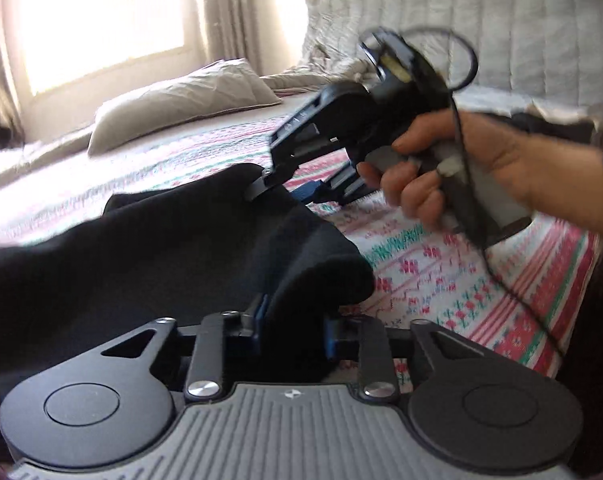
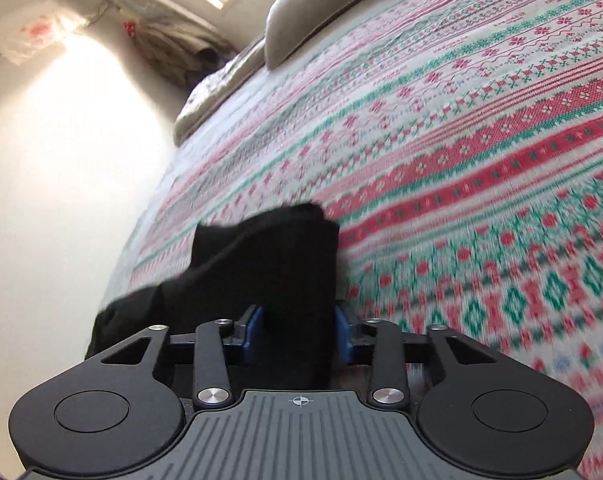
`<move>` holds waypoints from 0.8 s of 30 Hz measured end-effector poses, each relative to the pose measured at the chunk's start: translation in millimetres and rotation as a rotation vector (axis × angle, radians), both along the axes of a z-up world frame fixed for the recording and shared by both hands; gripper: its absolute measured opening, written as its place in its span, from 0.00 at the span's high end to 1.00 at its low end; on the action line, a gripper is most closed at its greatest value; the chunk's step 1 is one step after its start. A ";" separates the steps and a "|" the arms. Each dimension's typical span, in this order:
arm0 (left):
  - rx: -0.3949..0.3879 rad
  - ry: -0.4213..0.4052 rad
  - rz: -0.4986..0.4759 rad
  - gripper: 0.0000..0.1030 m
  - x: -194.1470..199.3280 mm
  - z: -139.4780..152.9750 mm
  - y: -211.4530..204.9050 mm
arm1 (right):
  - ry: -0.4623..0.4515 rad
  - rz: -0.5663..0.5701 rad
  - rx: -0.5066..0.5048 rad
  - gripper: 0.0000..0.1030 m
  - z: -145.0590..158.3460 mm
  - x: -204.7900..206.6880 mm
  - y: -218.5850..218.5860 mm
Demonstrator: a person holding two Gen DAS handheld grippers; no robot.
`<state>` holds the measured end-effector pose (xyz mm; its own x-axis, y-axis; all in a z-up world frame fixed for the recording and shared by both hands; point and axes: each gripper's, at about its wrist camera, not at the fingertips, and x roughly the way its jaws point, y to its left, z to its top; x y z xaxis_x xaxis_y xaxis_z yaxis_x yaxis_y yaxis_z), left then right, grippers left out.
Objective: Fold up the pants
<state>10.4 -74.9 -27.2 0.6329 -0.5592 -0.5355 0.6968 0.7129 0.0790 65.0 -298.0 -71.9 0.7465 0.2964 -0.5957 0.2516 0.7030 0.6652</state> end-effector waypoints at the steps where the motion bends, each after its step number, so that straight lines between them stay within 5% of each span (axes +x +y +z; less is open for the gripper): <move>1: -0.033 0.018 0.006 0.71 3.6 2.9 5.3 | -0.002 -0.026 0.031 0.76 -3.5 4.7 -4.1; 4: -0.119 0.036 0.023 0.73 7.4 14.0 19.0 | 0.014 -0.077 0.110 0.82 -5.2 11.3 -9.8; 17: -0.363 0.021 0.191 0.74 11.1 57.9 83.8 | -0.082 0.025 -0.060 0.85 94.6 62.2 58.4; 24: -0.461 0.075 0.337 0.74 26.5 70.2 129.2 | -0.093 0.113 -0.162 0.86 116.3 112.2 120.5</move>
<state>36.9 54.3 43.0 0.7865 -0.5191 -0.3345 0.4167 0.8459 -0.3331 177.2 -177.5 44.4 0.7676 0.2878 -0.5727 0.1079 0.8227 0.5581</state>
